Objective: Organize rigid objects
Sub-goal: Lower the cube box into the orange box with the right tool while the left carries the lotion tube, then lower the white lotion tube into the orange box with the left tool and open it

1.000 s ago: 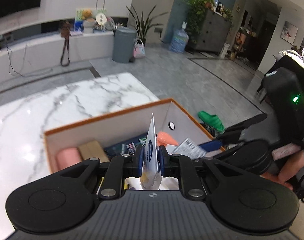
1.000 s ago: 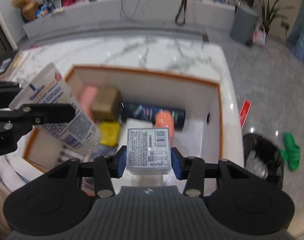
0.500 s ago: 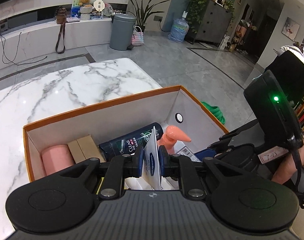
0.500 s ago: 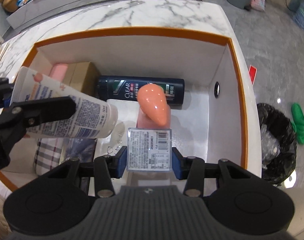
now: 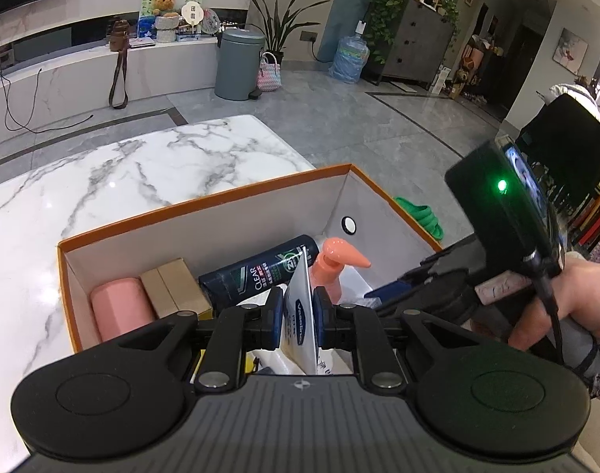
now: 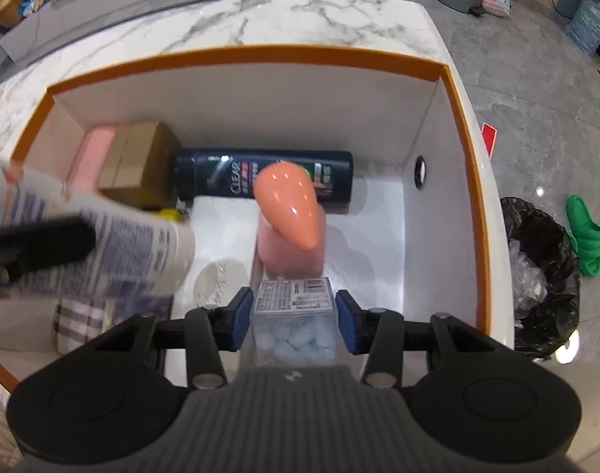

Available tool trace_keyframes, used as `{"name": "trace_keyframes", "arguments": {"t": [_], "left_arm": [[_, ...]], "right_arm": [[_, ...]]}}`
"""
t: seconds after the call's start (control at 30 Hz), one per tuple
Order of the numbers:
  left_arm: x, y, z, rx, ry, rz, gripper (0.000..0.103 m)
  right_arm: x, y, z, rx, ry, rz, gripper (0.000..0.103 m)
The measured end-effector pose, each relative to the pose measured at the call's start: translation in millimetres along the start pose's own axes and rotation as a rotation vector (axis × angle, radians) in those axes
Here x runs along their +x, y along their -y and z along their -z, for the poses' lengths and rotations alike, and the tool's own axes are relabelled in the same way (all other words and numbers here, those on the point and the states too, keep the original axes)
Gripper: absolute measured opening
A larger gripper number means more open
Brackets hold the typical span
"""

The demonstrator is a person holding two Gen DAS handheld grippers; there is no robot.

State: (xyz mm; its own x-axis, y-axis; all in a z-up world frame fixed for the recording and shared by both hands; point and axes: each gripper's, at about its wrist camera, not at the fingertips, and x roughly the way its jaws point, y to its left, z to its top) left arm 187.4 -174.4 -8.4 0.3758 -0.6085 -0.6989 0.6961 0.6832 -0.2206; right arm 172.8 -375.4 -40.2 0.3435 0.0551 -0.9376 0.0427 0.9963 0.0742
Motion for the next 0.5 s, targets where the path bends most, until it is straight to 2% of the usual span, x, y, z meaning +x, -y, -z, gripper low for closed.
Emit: {"name": "trace_keyframes", "arguments": {"t": [0.27,0.5], "left_arm": [[-1.9,-0.5,1.6,-0.003,-0.005,0.002,0.018],[-4.6,3.2,4.9,0.004,-0.019,0.007,0.018]], "right_arm": [[-11.0,-2.3,2.0,0.004,0.035,-0.009,0.047],[-26.3,2.6,3.4,-0.033,0.012,-0.026,0.046]]}}
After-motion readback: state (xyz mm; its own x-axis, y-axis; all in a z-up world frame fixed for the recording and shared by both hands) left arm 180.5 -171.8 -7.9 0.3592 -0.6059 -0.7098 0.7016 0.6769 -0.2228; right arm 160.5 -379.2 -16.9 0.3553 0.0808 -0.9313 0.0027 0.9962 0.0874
